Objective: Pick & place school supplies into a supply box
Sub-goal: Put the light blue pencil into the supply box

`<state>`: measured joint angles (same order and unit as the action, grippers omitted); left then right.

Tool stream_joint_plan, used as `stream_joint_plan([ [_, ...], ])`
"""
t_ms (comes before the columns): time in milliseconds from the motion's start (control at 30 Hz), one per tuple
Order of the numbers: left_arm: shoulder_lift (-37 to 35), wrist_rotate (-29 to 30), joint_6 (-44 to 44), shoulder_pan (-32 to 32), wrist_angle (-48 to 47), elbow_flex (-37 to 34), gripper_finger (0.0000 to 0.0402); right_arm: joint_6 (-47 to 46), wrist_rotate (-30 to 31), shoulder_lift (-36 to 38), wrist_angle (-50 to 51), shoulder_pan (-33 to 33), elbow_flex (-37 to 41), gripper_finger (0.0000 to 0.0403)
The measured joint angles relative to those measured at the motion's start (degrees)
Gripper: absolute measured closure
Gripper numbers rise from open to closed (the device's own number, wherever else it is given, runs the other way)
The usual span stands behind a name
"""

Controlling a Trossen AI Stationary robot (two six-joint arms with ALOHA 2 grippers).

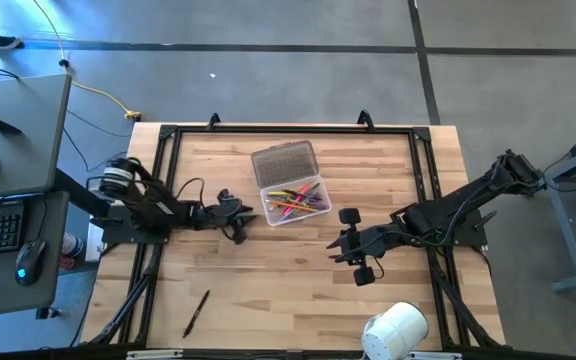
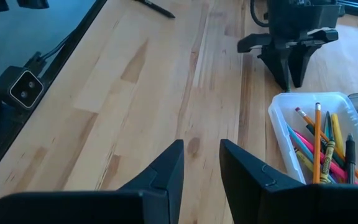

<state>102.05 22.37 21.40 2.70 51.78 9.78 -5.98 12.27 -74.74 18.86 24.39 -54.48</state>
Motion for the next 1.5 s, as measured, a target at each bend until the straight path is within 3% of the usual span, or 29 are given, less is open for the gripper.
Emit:
stream_joint_plan([
  [300,4.88,1.27,-1.29,-0.07,7.34,0.00,0.0243,0.00,-0.01,0.00,0.21,0.00,0.00,0.0316],
  [633,5.28,1.05,1.14,-0.17,8.46,-0.13,0.0364,0.01,0.00,0.00,0.19,-0.01,0.00,0.0316],
  [767,5.30,2.10,5.90,-0.09,8.42,-0.11,0.0365,0.00,0.00,0.00,0.19,-0.01,0.00,0.0316],
  [1400,6.11,9.73,6.02,0.11,13.12,0.11,0.0360,1.92,0.00,0.00,0.16,-0.01,0.00,0.0315],
  [1500,6.24,14.01,5.98,0.01,13.96,0.08,0.0358,1.92,0.00,0.00,0.16,-0.01,0.00,0.0316],
])
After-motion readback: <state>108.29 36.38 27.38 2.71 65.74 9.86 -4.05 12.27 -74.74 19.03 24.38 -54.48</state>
